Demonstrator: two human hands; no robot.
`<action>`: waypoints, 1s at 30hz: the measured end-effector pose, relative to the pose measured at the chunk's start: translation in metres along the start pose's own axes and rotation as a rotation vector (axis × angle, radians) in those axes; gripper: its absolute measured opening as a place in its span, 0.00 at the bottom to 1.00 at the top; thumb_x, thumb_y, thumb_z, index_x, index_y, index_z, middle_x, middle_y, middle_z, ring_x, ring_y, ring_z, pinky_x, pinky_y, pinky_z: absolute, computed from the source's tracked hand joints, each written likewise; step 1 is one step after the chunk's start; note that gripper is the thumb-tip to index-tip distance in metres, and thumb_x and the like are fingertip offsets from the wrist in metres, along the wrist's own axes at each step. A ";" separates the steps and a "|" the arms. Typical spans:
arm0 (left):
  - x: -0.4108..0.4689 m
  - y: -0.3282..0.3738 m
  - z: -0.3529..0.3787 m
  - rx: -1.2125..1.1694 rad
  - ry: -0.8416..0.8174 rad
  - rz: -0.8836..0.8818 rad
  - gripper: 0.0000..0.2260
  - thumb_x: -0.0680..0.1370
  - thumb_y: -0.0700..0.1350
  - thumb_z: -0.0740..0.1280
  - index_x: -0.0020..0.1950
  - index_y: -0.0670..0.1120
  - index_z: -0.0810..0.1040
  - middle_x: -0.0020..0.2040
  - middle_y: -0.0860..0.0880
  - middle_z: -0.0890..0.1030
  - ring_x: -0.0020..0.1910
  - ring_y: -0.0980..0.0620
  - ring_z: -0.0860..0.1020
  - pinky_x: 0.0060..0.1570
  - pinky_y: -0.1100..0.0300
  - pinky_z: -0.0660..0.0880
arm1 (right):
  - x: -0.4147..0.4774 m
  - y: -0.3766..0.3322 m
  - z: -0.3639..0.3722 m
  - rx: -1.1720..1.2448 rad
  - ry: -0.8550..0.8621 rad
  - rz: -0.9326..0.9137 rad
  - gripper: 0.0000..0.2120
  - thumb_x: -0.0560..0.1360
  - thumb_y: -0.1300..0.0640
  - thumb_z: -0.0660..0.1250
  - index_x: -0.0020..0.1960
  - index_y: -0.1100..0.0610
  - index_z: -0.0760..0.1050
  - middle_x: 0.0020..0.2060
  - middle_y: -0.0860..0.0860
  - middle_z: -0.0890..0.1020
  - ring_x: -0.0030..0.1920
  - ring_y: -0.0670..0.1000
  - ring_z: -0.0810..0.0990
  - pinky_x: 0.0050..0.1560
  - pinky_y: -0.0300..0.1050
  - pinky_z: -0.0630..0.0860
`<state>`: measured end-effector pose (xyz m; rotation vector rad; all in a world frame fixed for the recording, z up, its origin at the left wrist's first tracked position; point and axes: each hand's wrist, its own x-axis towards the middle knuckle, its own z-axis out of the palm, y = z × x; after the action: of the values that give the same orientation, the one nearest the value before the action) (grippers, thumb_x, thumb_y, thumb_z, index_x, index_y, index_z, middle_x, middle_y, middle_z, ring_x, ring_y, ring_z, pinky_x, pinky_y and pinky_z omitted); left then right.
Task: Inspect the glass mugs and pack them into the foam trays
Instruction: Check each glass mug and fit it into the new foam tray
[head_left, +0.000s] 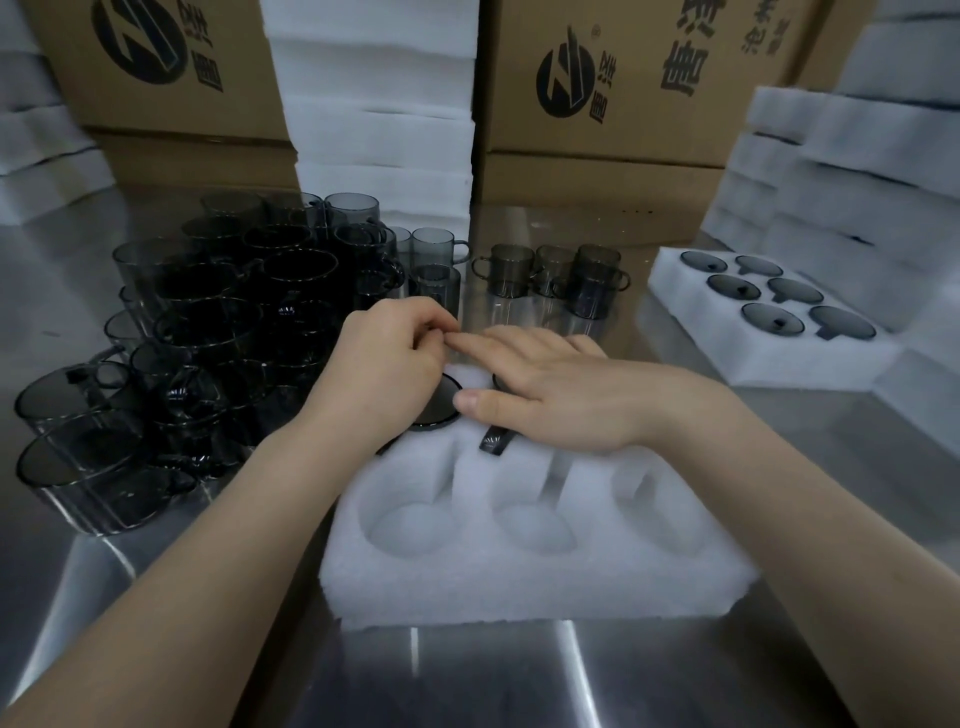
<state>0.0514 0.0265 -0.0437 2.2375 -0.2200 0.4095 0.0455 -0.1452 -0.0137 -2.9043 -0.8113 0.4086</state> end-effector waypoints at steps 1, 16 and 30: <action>0.000 0.000 0.000 0.005 0.000 0.003 0.12 0.79 0.37 0.61 0.49 0.50 0.83 0.44 0.48 0.83 0.45 0.52 0.80 0.41 0.69 0.72 | 0.001 0.000 0.000 -0.017 -0.011 0.008 0.31 0.78 0.32 0.44 0.78 0.38 0.41 0.78 0.41 0.49 0.77 0.47 0.46 0.74 0.54 0.45; 0.001 -0.002 0.000 0.028 0.003 0.014 0.13 0.79 0.36 0.60 0.51 0.49 0.83 0.46 0.48 0.83 0.45 0.53 0.79 0.37 0.75 0.68 | -0.004 -0.003 -0.006 0.234 0.041 -0.074 0.24 0.83 0.42 0.43 0.78 0.41 0.53 0.76 0.39 0.59 0.77 0.41 0.53 0.77 0.55 0.46; 0.002 -0.003 0.001 0.031 0.008 -0.001 0.14 0.80 0.38 0.59 0.54 0.50 0.82 0.51 0.49 0.82 0.50 0.54 0.77 0.40 0.80 0.67 | 0.001 -0.004 0.002 -0.101 0.027 -0.160 0.29 0.82 0.43 0.44 0.80 0.53 0.46 0.56 0.47 0.68 0.59 0.46 0.65 0.70 0.49 0.57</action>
<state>0.0541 0.0281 -0.0459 2.2660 -0.2097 0.4239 0.0438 -0.1408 -0.0155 -2.8996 -1.0799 0.3213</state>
